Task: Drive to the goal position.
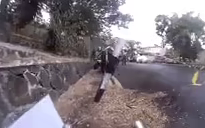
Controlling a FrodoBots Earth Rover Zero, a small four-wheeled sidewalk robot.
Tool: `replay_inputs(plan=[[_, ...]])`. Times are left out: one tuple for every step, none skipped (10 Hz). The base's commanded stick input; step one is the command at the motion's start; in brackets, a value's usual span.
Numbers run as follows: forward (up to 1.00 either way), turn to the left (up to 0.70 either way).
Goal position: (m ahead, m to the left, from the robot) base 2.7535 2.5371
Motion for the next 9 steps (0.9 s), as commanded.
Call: replay_inputs(plan=[[0.50, 0.00], [0.50, 0.00], [0.50, 0.00], [0.50, 0.00], [0.34, 0.00], [0.09, 0.00], [0.00, 0.00], [0.00, 0.00], [0.00, 0.00]])
